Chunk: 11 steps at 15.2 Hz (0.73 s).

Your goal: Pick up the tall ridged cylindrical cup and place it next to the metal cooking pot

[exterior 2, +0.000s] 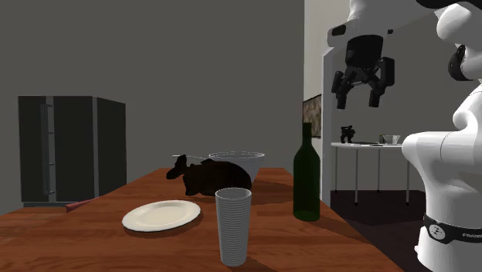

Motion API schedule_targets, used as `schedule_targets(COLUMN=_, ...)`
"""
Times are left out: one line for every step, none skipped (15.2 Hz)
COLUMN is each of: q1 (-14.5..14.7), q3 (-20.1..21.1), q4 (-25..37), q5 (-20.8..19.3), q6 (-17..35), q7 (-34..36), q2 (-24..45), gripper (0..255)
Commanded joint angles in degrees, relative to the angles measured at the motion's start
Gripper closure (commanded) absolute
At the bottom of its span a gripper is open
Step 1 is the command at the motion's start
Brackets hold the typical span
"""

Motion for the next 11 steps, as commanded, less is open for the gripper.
schedule_targets(q1=0.0, q3=0.0, q4=0.0, q5=0.0, q6=0.0, q7=0.0, q2=0.0, gripper=0)
schedule_targets(q1=-0.13, q3=-0.34, q4=0.23, q5=0.07, q6=1.55, q7=0.03, q2=1.99, gripper=0)
schedule_targets(q1=-0.25, q3=-0.68, q4=0.54, q5=0.16, q6=3.07, q7=0.04, q2=4.01, gripper=0)
schedule_targets(q1=-0.36, q3=-1.03, q4=0.93, q5=0.26, q6=4.54, q7=0.05, q2=6.07, gripper=0)
schedule_targets(q1=-0.45, q3=-1.37, q4=1.39, q5=0.38, q6=5.96, q7=0.04, q2=8.16, gripper=0)
schedule_targets(q1=-0.54, q3=-1.71, q4=1.93, q5=0.53, q6=7.34, q7=0.02, q2=10.29, gripper=0)
schedule_targets(q1=-0.61, q3=-2.05, q4=2.54, q5=0.7, q6=8.66, q7=-0.02, q2=12.43, gripper=0)
schedule_targets(q1=-0.67, q3=-2.39, q4=3.23, q5=0.89, q6=9.94, q7=-0.07, q2=14.6, gripper=0)
schedule_targets(q1=-0.73, q3=-2.73, q4=3.99, q5=1.1, q6=11.15, q7=-0.14, q2=16.79, gripper=0)
schedule_targets(q1=-0.76, q3=-3.08, q4=4.83, q5=1.34, q6=12.31, q7=-0.22, q2=19.0, gripper=0)
schedule_targets(q1=-0.79, q3=-3.43, q4=5.74, q5=1.61, q6=13.41, q7=-0.32, q2=21.22, gripper=0)
